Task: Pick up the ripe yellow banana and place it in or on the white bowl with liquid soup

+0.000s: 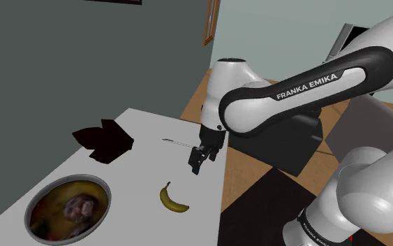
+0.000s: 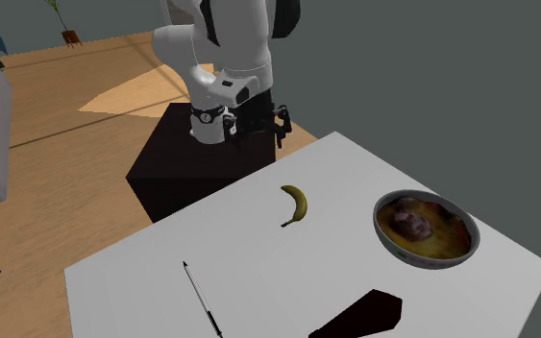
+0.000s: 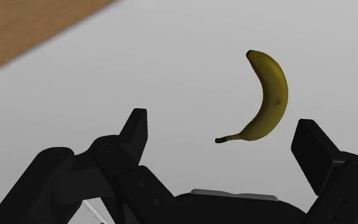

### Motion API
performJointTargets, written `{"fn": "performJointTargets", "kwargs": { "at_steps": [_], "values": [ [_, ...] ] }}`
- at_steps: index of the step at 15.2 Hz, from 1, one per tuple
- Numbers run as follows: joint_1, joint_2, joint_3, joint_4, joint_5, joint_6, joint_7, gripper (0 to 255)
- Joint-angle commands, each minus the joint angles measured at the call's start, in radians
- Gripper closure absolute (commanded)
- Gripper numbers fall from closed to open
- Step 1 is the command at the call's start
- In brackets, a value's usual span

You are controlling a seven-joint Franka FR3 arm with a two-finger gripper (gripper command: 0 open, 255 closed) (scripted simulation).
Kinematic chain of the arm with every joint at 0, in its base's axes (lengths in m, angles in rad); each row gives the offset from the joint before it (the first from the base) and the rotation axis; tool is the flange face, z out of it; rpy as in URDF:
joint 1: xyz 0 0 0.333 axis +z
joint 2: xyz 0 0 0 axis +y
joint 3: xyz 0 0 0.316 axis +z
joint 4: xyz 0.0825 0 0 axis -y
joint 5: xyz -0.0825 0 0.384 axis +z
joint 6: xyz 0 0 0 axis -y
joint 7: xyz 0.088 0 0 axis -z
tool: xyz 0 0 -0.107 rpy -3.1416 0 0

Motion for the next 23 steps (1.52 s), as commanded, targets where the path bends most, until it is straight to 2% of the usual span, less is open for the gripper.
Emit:
{"fn": "performJointTargets", "kwargs": {
  "at_steps": [1,6,10,18,23],
  "values": [
    [0.004,0.080,0.035,0.013,0.000,0.083,0.031,0],
    [0.003,0.290,0.109,0.065,-0.065,0.267,0.136,0],
    [0.017,0.472,0.130,0.132,-0.203,0.392,0.272,0],
    [0.062,0.607,0.078,0.148,-0.323,0.501,0.361,0],
    [0.063,0.607,0.077,0.148,-0.323,0.501,0.361,0]
  ]
}}
